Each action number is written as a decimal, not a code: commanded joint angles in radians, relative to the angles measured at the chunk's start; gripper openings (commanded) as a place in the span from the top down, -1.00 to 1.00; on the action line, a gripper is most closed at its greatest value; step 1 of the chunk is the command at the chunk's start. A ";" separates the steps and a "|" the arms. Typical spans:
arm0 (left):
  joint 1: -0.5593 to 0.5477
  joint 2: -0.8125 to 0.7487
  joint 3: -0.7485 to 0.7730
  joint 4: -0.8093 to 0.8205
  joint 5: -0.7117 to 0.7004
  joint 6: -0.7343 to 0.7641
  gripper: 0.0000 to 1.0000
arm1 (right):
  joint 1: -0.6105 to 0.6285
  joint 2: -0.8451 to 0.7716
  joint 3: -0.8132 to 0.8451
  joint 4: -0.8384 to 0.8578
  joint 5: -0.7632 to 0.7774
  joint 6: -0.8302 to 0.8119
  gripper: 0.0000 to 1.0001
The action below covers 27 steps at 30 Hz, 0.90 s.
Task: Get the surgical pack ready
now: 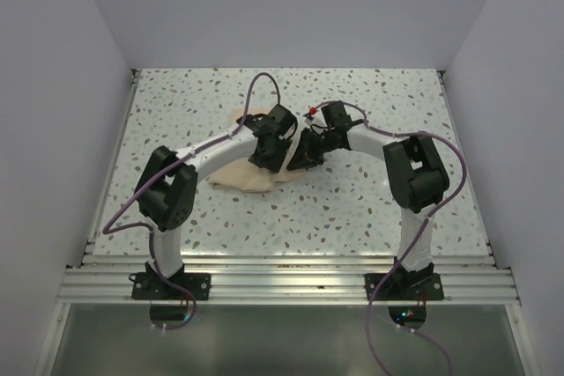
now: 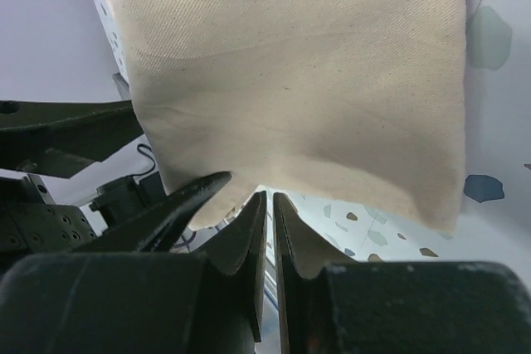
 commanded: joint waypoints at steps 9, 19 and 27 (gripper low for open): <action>0.001 0.084 0.143 -0.098 -0.085 0.004 0.88 | -0.003 -0.035 0.010 0.049 -0.016 0.031 0.78; 0.001 -0.051 0.088 -0.086 -0.042 0.012 1.00 | 0.003 0.004 0.033 0.173 -0.058 0.138 0.85; 0.001 -0.124 0.082 -0.046 -0.011 0.018 1.00 | 0.068 0.057 0.041 0.373 -0.088 0.264 0.92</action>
